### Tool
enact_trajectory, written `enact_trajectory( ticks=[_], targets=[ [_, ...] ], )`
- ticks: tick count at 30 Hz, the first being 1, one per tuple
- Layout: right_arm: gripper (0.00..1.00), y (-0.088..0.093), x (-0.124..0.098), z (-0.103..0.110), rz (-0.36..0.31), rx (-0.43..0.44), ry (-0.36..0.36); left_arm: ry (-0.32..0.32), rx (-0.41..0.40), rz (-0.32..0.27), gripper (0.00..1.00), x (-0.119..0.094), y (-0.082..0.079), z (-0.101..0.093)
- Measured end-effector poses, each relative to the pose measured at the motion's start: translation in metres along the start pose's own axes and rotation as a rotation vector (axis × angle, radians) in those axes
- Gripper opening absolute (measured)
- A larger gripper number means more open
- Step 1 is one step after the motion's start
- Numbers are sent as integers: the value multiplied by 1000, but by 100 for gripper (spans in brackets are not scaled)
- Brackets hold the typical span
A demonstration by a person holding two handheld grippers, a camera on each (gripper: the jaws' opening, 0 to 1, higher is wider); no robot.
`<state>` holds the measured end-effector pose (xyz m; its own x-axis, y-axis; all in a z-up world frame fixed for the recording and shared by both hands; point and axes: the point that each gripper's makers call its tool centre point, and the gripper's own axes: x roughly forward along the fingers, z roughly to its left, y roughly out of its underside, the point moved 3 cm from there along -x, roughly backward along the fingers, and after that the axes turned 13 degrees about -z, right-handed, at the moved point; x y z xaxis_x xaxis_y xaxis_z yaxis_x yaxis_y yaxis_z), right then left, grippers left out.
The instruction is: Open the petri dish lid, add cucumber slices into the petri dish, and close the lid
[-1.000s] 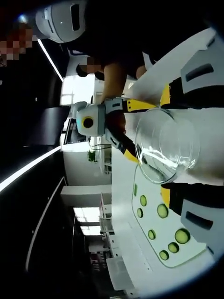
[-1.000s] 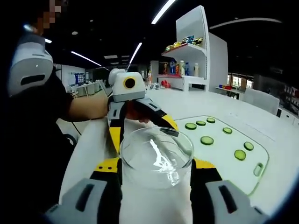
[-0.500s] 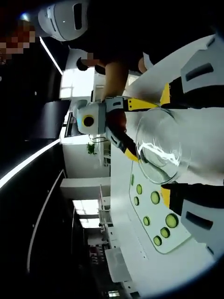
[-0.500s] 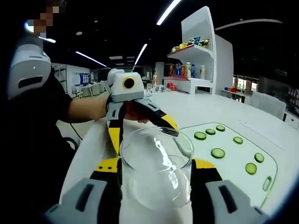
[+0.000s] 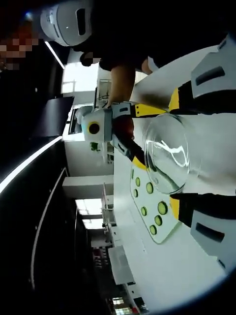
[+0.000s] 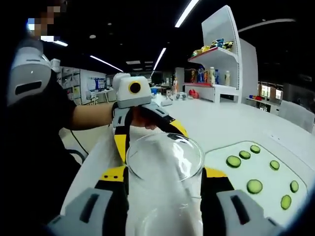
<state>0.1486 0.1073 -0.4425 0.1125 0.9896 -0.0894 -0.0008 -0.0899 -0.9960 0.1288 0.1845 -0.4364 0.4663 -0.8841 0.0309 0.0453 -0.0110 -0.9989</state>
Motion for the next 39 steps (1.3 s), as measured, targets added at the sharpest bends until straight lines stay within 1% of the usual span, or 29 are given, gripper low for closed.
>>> enact_trajectory(
  ticks=[6, 11, 19, 24, 27, 32, 34, 39],
  targets=[
    [56, 1, 16, 2, 10, -1, -25, -23, 4, 5, 63, -16, 1, 4],
    [56, 5, 24, 6, 27, 4, -37, -34, -5, 6, 63, -24, 7, 5],
    [56, 15, 34, 9, 81, -6, -39, -37, -11, 30, 63, -29, 18, 7],
    [56, 22, 38, 10, 123, -27, -36, -32, 12, 51, 63, -30, 25, 8],
    [56, 24, 40, 11, 144, -29, -36, -31, 13, 65, 63, -32, 28, 9],
    [56, 26, 41, 12, 156, -21, -37, -30, 8, 69, 63, -32, 30, 9],
    [57, 30, 42, 14, 181, -19, -36, -29, -3, 81, 63, -33, 35, 9],
    [57, 31, 42, 14, 197, -20, -40, -24, -1, 104, 63, -33, 39, 6]
  ],
)
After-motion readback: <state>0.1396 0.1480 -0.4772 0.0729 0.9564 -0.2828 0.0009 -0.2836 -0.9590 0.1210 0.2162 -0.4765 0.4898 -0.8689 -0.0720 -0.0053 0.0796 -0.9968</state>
